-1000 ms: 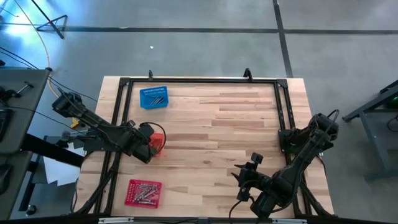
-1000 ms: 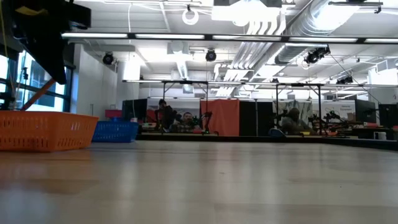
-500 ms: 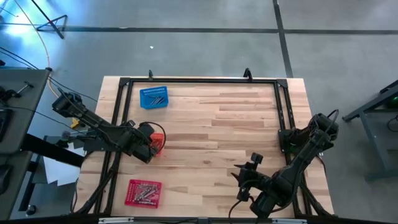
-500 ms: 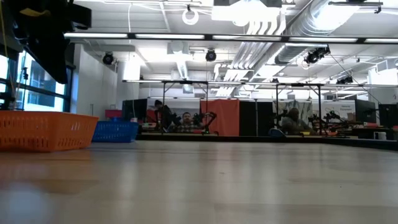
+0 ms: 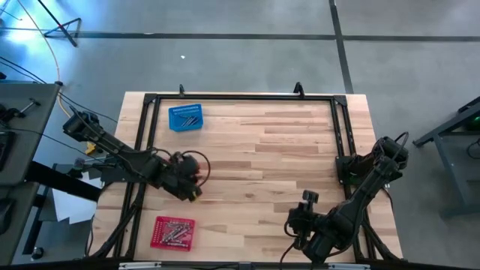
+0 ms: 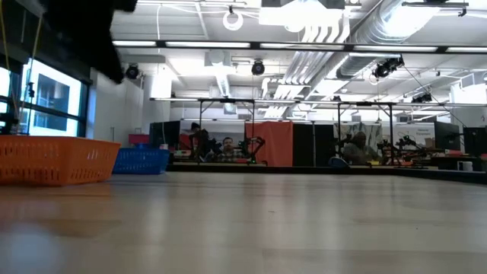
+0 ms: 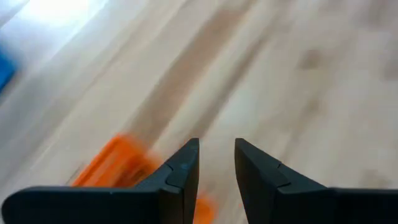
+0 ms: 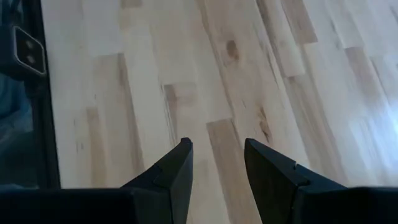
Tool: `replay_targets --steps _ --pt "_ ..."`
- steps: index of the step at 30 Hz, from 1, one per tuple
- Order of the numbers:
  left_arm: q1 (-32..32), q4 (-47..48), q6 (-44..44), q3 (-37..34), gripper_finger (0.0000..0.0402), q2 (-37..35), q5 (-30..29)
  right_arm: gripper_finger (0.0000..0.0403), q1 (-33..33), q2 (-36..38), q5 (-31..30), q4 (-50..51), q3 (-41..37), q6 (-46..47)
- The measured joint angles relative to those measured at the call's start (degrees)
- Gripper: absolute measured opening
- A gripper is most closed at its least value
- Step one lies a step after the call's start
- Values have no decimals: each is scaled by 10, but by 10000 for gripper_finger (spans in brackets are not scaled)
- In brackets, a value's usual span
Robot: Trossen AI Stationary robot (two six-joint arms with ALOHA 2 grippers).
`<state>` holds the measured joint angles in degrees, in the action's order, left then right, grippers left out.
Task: Sort crayons
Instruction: Return to Home Position
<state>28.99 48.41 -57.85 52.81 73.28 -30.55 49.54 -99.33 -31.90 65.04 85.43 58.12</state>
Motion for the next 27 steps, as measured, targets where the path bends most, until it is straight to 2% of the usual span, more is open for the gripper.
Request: replay_targets --steps 4,8,10,12,15,17,19,21,25,27 --pt "5 -115 96 4 88 0 19 140 -1 0 -6 17 0 -2" --pt "7 -188 100 4 88 0 77 140 -4 0 -4 28 0 3" --pt "7 -202 89 4 88 0 64 140 -5 0 11 27 0 -1" --pt "8 -205 35 4 88 0 45 140 -4 0 28 26 0 5" --pt "7 -228 -7 3 87 0 63 140 -4 0 35 22 0 36" --pt "8 -257 23 3 87 0 105 140 -4 0 35 18 0 46" --pt "8 -287 79 3 87 0 124 140 -4 0 33 18 0 45" --pt "7 -311 98 3 88 0 117 140 -4 0 32 18 0 41" --pt "2 -341 103 3 88 0 63 140 -4 0 40 12 0 30" --pt "2 -358 114 3 88 0 61 140 -4 0 41 11 0 29"
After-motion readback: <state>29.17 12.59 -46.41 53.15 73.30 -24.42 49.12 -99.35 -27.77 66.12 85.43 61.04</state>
